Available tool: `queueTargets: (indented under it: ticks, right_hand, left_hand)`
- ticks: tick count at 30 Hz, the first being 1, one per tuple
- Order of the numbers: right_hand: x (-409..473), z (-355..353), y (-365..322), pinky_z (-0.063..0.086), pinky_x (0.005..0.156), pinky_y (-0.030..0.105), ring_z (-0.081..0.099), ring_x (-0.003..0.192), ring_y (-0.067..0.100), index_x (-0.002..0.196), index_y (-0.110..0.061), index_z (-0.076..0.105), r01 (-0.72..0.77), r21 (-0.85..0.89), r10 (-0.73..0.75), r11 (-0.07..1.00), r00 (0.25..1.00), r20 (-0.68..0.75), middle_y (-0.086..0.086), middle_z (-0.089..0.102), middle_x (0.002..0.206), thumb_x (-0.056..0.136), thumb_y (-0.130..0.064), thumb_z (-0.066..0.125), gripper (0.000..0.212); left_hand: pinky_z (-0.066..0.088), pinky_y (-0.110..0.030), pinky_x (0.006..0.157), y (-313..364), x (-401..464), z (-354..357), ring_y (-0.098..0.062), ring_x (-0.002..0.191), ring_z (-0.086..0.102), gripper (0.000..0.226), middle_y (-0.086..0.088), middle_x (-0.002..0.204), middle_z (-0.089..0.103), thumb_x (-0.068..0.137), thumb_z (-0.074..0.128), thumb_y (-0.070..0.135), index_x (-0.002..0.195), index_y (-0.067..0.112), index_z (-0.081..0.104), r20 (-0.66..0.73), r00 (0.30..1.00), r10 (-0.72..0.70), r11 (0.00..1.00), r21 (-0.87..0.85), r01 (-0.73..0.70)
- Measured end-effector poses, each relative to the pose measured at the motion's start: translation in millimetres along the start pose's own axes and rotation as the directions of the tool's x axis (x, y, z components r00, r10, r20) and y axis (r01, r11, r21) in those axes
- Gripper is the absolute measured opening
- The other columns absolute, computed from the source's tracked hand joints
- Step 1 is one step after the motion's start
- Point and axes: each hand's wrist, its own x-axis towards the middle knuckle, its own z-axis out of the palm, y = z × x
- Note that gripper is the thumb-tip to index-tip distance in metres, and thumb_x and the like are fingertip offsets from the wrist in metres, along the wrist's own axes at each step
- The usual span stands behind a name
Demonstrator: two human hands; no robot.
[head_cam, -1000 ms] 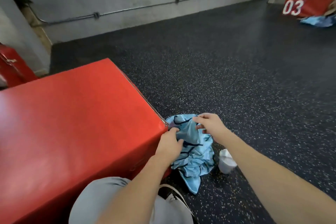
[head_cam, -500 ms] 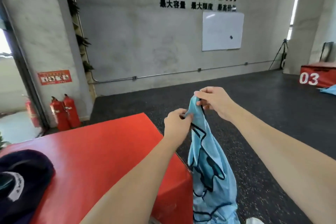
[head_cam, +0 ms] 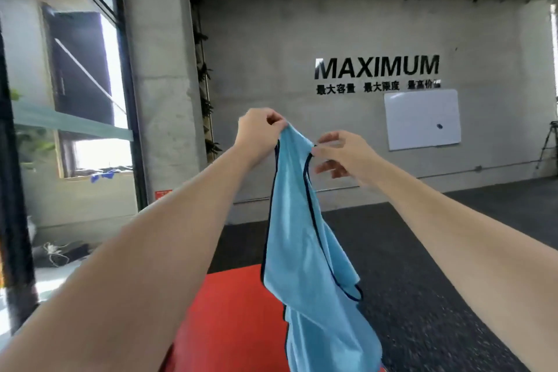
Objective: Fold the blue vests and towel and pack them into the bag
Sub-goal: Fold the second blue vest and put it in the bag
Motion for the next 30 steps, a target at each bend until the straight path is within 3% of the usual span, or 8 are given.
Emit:
queueTargets:
  ticks: [3, 7, 11, 16, 20, 24, 28, 30]
  right_hand:
    - [-4.2, 37.6, -11.8, 0.055, 0.06, 0.031, 0.076, 0.083, 0.02, 0.116, -0.014, 0.056, 0.029, 0.01, -0.03, 1.0, 0.996, 0.084, 0.004, 0.076, 0.104, 0.087, -0.018, 0.079, 0.037]
    - [-10.5, 79.3, -19.4, 0.062, 0.083, 0.042, 0.075, 0.094, 0.019, 0.117, -0.013, 0.059, 0.05, 0.061, -0.058, 0.997, 0.988, 0.143, 0.004, 0.074, 0.11, 0.083, -0.027, 0.083, 0.044]
    - [-20.7, 114.3, -30.7, 0.06, 0.087, 0.039, 0.075, 0.095, 0.021, 0.113, -0.012, 0.069, 0.054, 0.116, -0.084, 0.992, 0.961, 0.265, 0.002, 0.077, 0.104, 0.083, -0.04, 0.08, 0.043]
    - [-20.8, 146.5, -39.5, 0.062, 0.083, 0.039, 0.074, 0.084, 0.018, 0.096, -0.009, 0.072, 0.097, 0.216, -0.126, 0.972, 0.984, 0.127, 0.004, 0.077, 0.094, 0.092, -0.019, 0.072, 0.01]
    - [-14.2, 146.3, -45.3, 0.059, 0.081, 0.04, 0.075, 0.086, 0.023, 0.101, -0.007, 0.066, 0.042, 0.335, -0.09, 0.941, 0.988, 0.129, 0.009, 0.077, 0.099, 0.098, -0.021, 0.064, 0.015]
    - [-20.0, 158.5, -42.0, 0.061, 0.086, 0.04, 0.074, 0.092, 0.02, 0.11, -0.01, 0.068, 0.054, 0.197, -0.103, 0.979, 0.963, 0.248, 0.004, 0.077, 0.104, 0.092, -0.03, 0.071, 0.028]
    - [-17.5, 180.4, -35.4, 0.061, 0.077, 0.034, 0.069, 0.088, 0.013, 0.109, -0.022, 0.058, 0.21, 0.009, -0.21, 0.978, 0.978, -0.003, -0.006, 0.068, 0.103, 0.088, -0.017, 0.075, 0.028]
    - [-14.6, 183.0, -30.9, 0.054, 0.072, 0.027, 0.064, 0.086, 0.008, 0.116, -0.027, 0.056, 0.255, -0.058, -0.257, 0.965, 0.966, -0.015, -0.012, 0.063, 0.101, 0.088, -0.02, 0.076, 0.035]
  left_hand:
    - [0.036, -0.011, 0.071, 5.5, 12.7, -42.9, -0.007, 0.082, 0.059, 0.013, 0.01, 0.083, 0.067, 0.093, 0.066, 0.022, 0.092, 0.017, 0.077, -0.025, 0.998, 0.064, 0.993, 0.105, -0.061]
    - [0.045, -0.016, 0.073, 2.9, 20.5, -81.8, -0.006, 0.077, 0.06, 0.011, 0.012, 0.079, 0.067, 0.091, 0.067, 0.024, 0.088, 0.02, 0.077, -0.048, 0.996, 0.082, 0.984, 0.16, -0.073]
    - [0.049, -0.024, 0.078, -5.4, 15.8, -111.7, -0.008, 0.079, 0.062, 0.012, 0.009, 0.08, 0.069, 0.091, 0.068, 0.023, 0.091, 0.018, 0.078, -0.033, 0.996, 0.084, 0.977, 0.201, -0.076]
    - [0.052, -0.026, 0.082, -18.3, 6.6, -133.4, -0.007, 0.085, 0.064, 0.012, 0.011, 0.084, 0.07, 0.093, 0.068, 0.023, 0.093, 0.019, 0.078, 0.019, 0.997, 0.076, 0.967, 0.243, -0.078]
    - [0.047, -0.023, 0.079, -28.3, 0.8, -155.0, -0.008, 0.086, 0.063, 0.013, 0.006, 0.089, 0.072, 0.094, 0.067, 0.023, 0.095, 0.015, 0.078, 0.001, 0.999, 0.05, 0.965, 0.256, -0.049]
    - [0.045, -0.015, 0.073, -33.2, -0.4, -163.2, -0.009, 0.088, 0.065, 0.011, 0.005, 0.091, 0.073, 0.093, 0.069, 0.022, 0.095, 0.016, 0.079, 0.016, 0.999, 0.043, 0.967, 0.251, -0.046]
    - [0.048, -0.018, 0.077, -33.8, -3.6, -160.6, -0.009, 0.088, 0.065, 0.011, 0.005, 0.09, 0.072, 0.093, 0.069, 0.022, 0.094, 0.017, 0.078, 0.086, 0.995, 0.06, 0.961, 0.265, -0.081]
    - [0.044, -0.013, 0.071, -37.0, -7.8, -160.9, -0.007, 0.086, 0.064, 0.011, 0.006, 0.088, 0.071, 0.094, 0.068, 0.021, 0.095, 0.016, 0.078, 0.101, 0.993, 0.054, 0.96, 0.268, -0.08]
